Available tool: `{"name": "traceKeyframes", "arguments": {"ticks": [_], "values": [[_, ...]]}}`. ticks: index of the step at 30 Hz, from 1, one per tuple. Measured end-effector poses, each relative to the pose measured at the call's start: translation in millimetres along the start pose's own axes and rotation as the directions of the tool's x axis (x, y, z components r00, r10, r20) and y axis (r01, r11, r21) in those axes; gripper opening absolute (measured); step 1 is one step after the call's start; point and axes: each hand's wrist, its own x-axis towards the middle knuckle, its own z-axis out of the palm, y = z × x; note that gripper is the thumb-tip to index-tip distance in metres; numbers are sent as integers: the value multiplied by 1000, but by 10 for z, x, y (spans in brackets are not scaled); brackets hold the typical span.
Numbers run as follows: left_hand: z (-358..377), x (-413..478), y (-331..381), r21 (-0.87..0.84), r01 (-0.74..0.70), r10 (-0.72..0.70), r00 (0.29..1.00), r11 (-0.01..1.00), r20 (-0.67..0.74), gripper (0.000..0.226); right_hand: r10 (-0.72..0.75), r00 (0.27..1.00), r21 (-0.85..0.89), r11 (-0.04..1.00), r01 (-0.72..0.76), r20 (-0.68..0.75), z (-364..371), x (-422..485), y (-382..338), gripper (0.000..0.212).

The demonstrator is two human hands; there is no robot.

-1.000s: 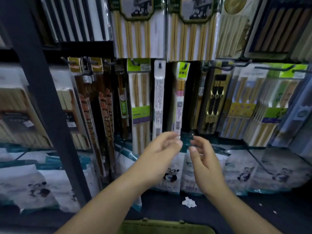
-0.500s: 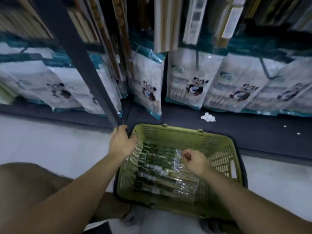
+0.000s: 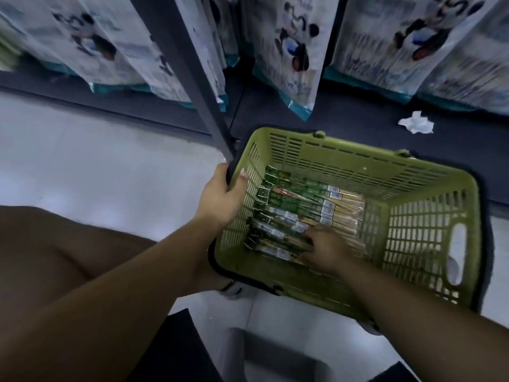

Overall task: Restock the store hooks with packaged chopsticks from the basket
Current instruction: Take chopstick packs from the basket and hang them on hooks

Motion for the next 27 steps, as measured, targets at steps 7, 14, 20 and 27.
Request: {"name": "traceKeyframes", "arguments": {"ticks": [7, 14, 20, 27], "values": [[26, 45, -29, -23, 4, -5, 1000, 1000, -9, 16, 41, 999, -5, 999, -41, -12, 73, 88, -18, 36], [16, 37, -5, -35, 4, -4, 1000, 999, 17, 13, 116, 993, 136, 984, -111, -23, 92, 106, 53, 19], [-86, 42, 76, -73, 56, -47, 991, 996, 124, 13, 78, 996, 133, 988, -83, 46, 51, 111, 108, 26], [-93, -170, 243, 199, -287, 310, 946, 937, -92, 35, 141, 974, 726, 687, 32, -177, -615, -107, -241, 12]]}}
